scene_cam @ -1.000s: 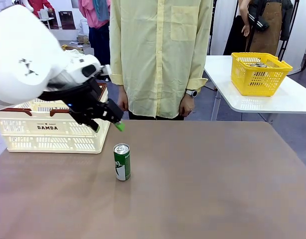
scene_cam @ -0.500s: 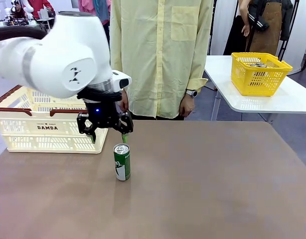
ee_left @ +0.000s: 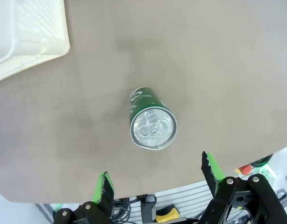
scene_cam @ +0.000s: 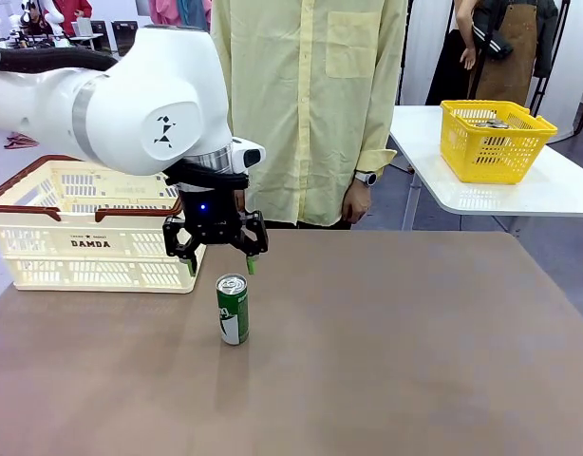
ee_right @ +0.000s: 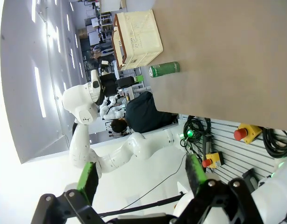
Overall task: Place the drinks into the Shopping basket.
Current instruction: Pick up one drink and place it into the Shopping basket.
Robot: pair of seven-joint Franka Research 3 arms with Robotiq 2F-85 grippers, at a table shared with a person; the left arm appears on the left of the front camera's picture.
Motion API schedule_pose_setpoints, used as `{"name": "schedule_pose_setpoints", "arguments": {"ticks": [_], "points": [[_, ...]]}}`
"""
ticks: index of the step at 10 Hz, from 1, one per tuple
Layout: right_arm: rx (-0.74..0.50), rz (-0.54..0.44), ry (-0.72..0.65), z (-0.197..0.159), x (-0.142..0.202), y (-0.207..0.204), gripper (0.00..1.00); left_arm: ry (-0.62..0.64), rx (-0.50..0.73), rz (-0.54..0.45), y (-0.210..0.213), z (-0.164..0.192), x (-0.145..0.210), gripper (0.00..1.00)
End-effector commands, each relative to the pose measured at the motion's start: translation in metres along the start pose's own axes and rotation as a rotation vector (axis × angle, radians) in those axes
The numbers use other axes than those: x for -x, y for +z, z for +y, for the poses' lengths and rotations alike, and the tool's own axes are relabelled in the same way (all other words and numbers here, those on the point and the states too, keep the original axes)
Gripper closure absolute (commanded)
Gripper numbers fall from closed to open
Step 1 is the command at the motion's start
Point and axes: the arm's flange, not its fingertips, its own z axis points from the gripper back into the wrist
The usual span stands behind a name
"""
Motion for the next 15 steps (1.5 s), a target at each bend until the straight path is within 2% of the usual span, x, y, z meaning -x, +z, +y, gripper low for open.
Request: {"name": "schedule_pose_setpoints", "arguments": {"ticks": [1,3,5,10,13,15], "points": [[-0.014,-0.002,0.006,0.004,0.0,0.002,0.0,-0.01,0.004,0.033,-0.012,-0.006,-0.007,0.0],[-0.014,-0.002,0.006,0.004,0.0,0.002,0.0,-0.011,0.009,0.017,-0.033,-0.008,-0.016,0.0],[-0.014,-0.002,0.006,0.004,0.0,0.002,0.0,0.048,0.01,0.072,-0.059,0.0,-0.023,0.0],[-0.014,-0.002,0.006,0.004,0.0,0.002,0.0,0.029,0.001,0.168,-0.09,-0.009,-0.027,0.0],[-0.014,-0.002,0.006,0.004,0.0,0.002,0.0,0.035,-0.029,0.153,-0.093,-0.012,-0.028,0.0],[-0.014,-0.002,0.006,0.004,0.0,0.002,0.0,0.044,-0.053,0.109,-0.092,-0.013,-0.029,0.0]]}}
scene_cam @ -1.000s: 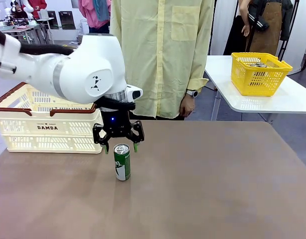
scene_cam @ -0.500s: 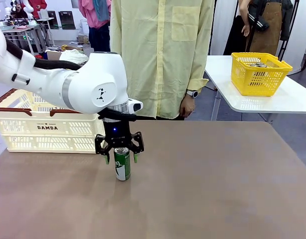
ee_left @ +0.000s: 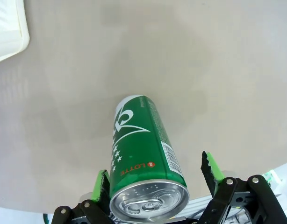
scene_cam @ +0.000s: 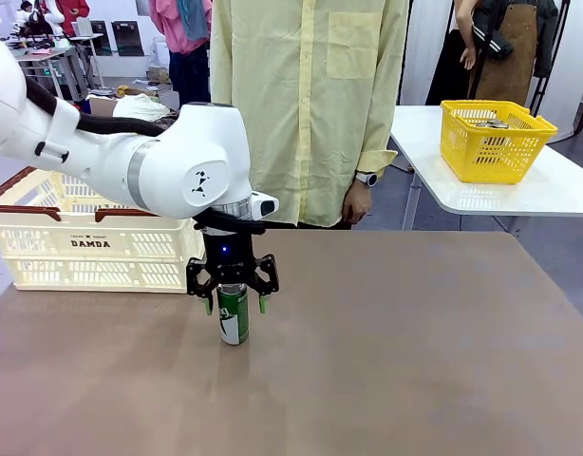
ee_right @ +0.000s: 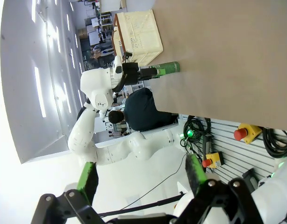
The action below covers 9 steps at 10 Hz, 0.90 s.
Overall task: Place the drinks into the Shopping basket.
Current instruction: Pick up one drink and place it into the Shopping basket.
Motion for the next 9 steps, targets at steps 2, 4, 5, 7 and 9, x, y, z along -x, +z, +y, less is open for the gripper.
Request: {"name": "schedule_pose_setpoints", "arguments": {"ticks": [2,4,5,7,9], "points": [[-0.014,-0.003,0.005,0.0043,0.0003,0.002,0.0,0.014,-0.047,-0.041,0.0029,-0.0045,-0.0007,0.0],[-0.014,-0.003,0.005,0.0043,0.0003,0.002,0.0,0.008,-0.052,-0.039,0.0051,-0.0051,-0.0022,0.12],[-0.014,-0.003,0.005,0.0043,0.0003,0.002,0.0,0.006,-0.06,-0.044,0.0053,-0.0053,-0.0028,0.72],[-0.014,-0.003,0.005,0.0043,0.0003,0.002,0.0,0.006,-0.073,-0.048,0.0045,-0.005,-0.0038,1.0],[-0.014,-0.003,0.005,0.0043,0.0003,0.002,0.0,0.013,-0.087,-0.051,0.0036,-0.0029,-0.0046,1.0]]}}
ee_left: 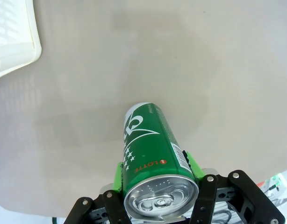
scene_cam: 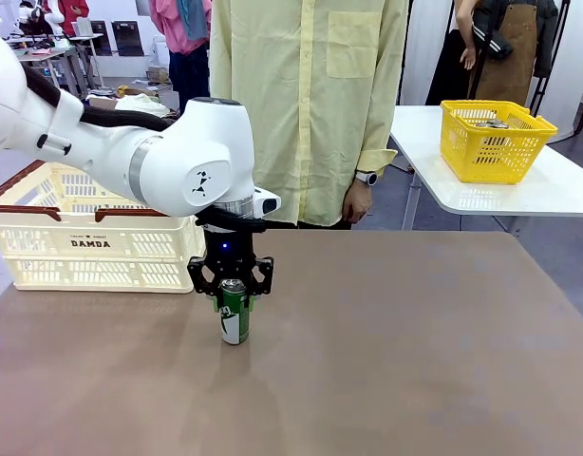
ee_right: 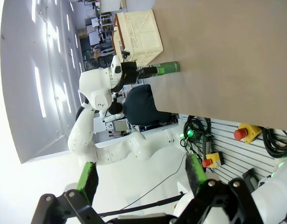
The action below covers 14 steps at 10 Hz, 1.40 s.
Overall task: Place the drinks into the Shopping basket.
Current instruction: Pick up one drink and place it into the Shopping basket.
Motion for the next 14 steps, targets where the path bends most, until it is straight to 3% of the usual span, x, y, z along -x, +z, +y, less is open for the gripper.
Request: {"name": "schedule_pose_setpoints", "arguments": {"ticks": [1,4,6,8,10,11,14], "points": [[-0.013,-0.003,0.005,0.004,0.0,0.002,0.0,0.037,-0.051,-0.011,-0.001,0.0,-0.004,1.0],[-0.013,-0.003,0.005,0.004,0.0,0.002,0.0,0.01,-0.044,-0.049,0.014,0.003,0.0,1.0],[-0.013,-0.003,0.005,0.004,0.0,0.002,0.0,-0.03,-0.014,-0.184,0.099,0.025,0.019,1.0],[-0.013,-0.003,0.005,0.004,0.0,0.002,0.0,-0.102,0.042,-0.239,0.155,0.039,0.037,1.0],[-0.013,-0.003,0.005,0.004,0.0,0.002,0.0,-0.132,0.097,-0.246,0.176,0.04,0.054,1.0],[-0.013,-0.003,0.005,0.004,0.0,0.002,0.0,-0.088,0.024,-0.261,0.166,0.034,0.044,1.0],[-0.013,-0.003,0.005,0.004,0.0,0.002,0.0,-0.088,0.024,-0.261,0.166,0.034,0.044,1.0]]}}
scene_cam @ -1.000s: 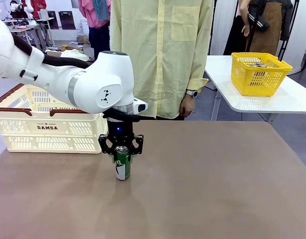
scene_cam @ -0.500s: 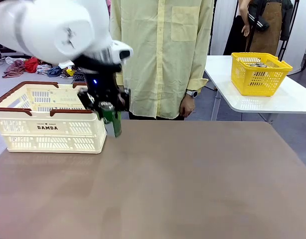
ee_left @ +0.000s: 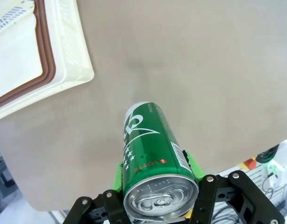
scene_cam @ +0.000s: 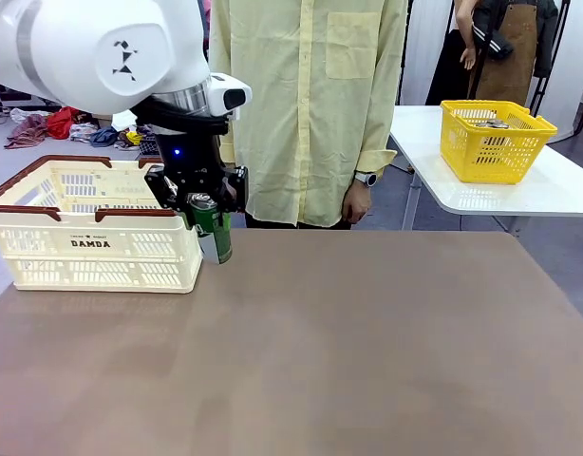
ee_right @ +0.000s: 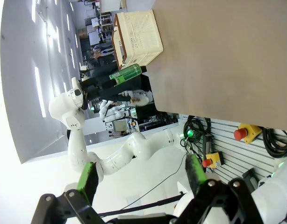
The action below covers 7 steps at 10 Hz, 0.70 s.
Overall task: Place the drinks into the Shopping basket.
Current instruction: Pick up one drink and place it into the Shopping basket.
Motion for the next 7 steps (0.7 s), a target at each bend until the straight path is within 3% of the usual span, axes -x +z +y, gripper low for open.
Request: {"name": "schedule_pose_setpoints", "arguments": {"ticks": [1,2,3,4,5,6,7], "points": [[-0.013,-0.003,0.005,0.004,0.0,0.002,0.0,0.016,-0.008,-0.028,0.006,0.0,-0.001,1.0],[-0.013,-0.003,0.005,0.004,0.0,0.002,0.0,0.0,0.0,0.0,0.0,0.0,0.0,1.0],[-0.013,-0.003,0.005,0.004,0.0,0.002,0.0,-0.064,0.028,0.023,0.029,0.017,-0.018,1.0],[-0.013,-0.003,0.005,0.004,0.0,0.002,0.0,-0.147,0.115,0.113,0.055,0.049,-0.049,1.0],[-0.013,-0.003,0.005,0.004,0.0,0.002,0.0,-0.082,0.119,0.039,0.074,0.075,-0.076,1.0],[-0.013,-0.003,0.005,0.004,0.0,0.002,0.0,-0.122,0.185,0.033,0.09,0.097,-0.095,1.0],[-0.013,-0.003,0.005,0.004,0.0,0.002,0.0,-0.069,0.174,0.005,0.099,0.12,-0.111,1.0]]}}
